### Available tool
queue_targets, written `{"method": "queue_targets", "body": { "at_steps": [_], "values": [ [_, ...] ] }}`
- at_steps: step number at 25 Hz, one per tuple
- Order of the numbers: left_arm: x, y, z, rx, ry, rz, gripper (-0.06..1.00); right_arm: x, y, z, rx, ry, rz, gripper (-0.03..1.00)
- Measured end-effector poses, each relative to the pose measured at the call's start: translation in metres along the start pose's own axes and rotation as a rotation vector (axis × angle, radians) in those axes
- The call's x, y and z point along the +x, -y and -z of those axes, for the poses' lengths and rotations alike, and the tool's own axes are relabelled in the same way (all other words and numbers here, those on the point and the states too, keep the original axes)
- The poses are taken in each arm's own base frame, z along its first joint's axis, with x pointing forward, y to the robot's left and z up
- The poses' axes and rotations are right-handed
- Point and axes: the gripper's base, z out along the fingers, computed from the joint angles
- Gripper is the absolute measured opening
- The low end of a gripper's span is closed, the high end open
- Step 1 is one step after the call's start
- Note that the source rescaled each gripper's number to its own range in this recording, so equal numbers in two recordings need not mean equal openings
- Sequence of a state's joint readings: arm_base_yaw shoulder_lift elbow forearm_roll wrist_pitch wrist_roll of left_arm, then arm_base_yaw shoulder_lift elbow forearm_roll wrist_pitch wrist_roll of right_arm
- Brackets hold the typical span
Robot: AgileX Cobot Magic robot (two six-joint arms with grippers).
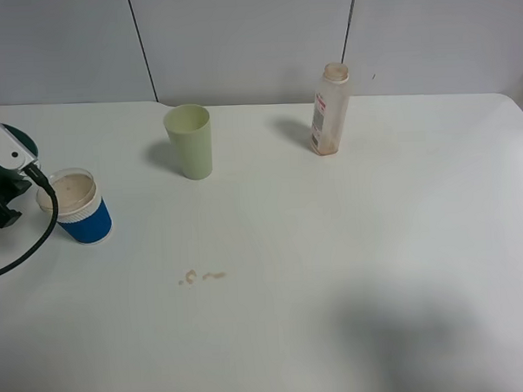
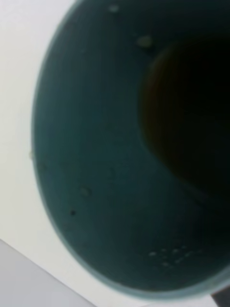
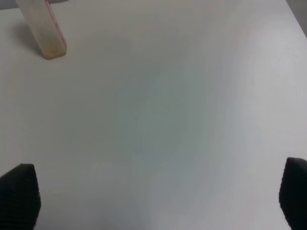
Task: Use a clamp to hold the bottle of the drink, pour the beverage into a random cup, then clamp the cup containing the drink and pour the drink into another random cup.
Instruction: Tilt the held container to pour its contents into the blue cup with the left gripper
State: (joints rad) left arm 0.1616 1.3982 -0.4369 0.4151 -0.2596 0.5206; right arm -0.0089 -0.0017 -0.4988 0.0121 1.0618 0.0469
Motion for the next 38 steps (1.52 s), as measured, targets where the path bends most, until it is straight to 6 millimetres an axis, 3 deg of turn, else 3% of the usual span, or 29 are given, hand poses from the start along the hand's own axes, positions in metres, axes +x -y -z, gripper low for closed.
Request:
{"method": "queue_targets", "body": {
  "at_steps": [14, 22, 38],
  "values": [
    [-0.001, 0.002, 0.0, 0.027, 0.007, -0.13, 0.01, 0.0, 0.0, 0.0, 0.0, 0.0, 0.0, 1.0],
    [-0.009, -0.011, -0.002, 0.003, 0.003, -0.165, 0.01, 0.0, 0.0, 0.0, 0.0, 0.0, 0.0, 1.0],
    [-0.008, -0.01, -0.002, 0.033, -0.016, -0.284, 0.01, 0.0, 0.0, 0.0, 0.0, 0.0, 0.0, 1.0]
  ]
}}
